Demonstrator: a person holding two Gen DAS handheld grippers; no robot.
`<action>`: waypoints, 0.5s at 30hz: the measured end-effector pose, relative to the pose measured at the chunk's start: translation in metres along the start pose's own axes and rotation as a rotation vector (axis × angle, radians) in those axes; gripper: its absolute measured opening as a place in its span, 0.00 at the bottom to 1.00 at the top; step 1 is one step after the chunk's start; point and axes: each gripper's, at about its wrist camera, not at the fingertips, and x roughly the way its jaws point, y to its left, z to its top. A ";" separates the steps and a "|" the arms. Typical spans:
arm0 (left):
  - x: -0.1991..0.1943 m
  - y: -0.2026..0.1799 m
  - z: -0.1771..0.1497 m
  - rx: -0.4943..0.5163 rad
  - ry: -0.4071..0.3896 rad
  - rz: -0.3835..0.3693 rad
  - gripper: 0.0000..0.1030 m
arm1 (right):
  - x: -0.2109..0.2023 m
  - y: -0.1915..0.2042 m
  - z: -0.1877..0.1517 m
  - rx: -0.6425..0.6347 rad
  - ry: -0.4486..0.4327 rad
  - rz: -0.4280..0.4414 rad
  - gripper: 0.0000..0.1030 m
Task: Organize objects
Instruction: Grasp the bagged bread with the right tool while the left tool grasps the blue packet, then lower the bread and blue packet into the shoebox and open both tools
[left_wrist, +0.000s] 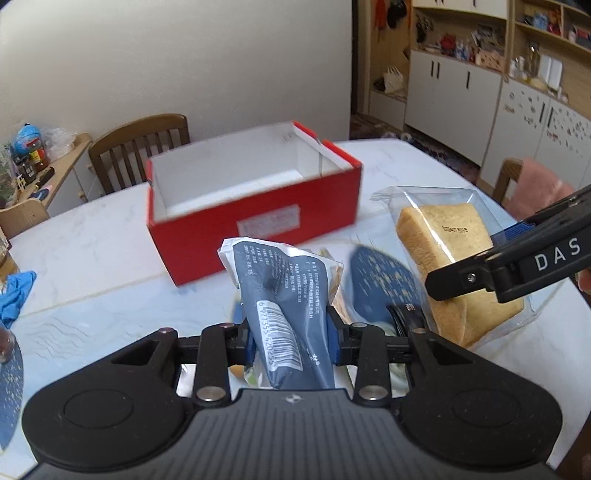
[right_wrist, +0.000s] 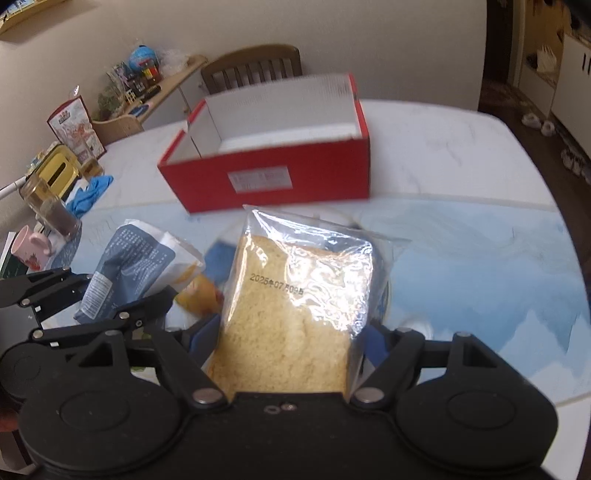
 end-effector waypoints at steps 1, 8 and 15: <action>0.000 0.005 0.006 -0.003 -0.008 0.005 0.33 | -0.001 0.001 0.007 -0.006 -0.008 -0.002 0.75; 0.000 0.045 0.046 -0.004 -0.059 0.044 0.33 | -0.004 0.007 0.054 -0.044 -0.073 -0.029 0.75; 0.016 0.076 0.081 0.022 -0.076 0.065 0.33 | 0.006 0.017 0.100 -0.097 -0.114 -0.062 0.75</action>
